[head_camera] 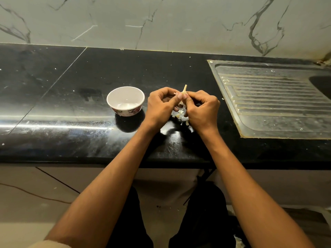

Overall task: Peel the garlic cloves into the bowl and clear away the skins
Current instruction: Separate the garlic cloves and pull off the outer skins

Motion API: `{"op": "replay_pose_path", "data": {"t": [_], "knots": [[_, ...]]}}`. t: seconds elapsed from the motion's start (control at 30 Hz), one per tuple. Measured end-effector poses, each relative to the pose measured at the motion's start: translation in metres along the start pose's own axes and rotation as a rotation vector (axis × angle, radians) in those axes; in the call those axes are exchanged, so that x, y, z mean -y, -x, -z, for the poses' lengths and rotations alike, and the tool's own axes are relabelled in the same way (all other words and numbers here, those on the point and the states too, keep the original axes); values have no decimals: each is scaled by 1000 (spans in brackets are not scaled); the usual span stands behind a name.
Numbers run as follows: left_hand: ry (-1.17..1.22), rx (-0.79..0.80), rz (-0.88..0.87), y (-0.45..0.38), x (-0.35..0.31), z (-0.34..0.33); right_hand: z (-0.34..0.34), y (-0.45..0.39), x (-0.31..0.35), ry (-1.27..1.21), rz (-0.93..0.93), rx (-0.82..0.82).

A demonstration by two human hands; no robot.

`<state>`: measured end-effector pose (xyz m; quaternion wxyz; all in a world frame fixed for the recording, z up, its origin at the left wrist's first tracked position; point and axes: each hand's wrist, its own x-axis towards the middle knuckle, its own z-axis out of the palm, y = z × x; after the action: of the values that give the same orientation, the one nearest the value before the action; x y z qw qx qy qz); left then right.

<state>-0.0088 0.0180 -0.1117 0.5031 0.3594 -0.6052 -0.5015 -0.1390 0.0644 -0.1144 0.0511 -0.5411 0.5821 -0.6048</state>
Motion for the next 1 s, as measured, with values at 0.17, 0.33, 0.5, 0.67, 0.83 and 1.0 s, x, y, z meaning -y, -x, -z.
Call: {"op": "replay_pose_path", "data": {"t": [0.17,0.33,0.5,0.67,0.83,1.0], "knots": [[14,20,-9,2,-3,-2,-1,-1,-1,4,3,26],[-84,-8,-23,5,-4,-4,-2,1,1,35,23,47],[-343,7,-55,5,-4,-11,-1,1,4,17,1,10],[-266,-13,-35,5,-8,-7,-2,0,4,-19,-38,10],[-246,-52,-55,7,-8,-6,1,-1,5,-73,-93,17],[-256,-57,-66,6,-7,-7,3,-2,5,-102,-160,26]]}}
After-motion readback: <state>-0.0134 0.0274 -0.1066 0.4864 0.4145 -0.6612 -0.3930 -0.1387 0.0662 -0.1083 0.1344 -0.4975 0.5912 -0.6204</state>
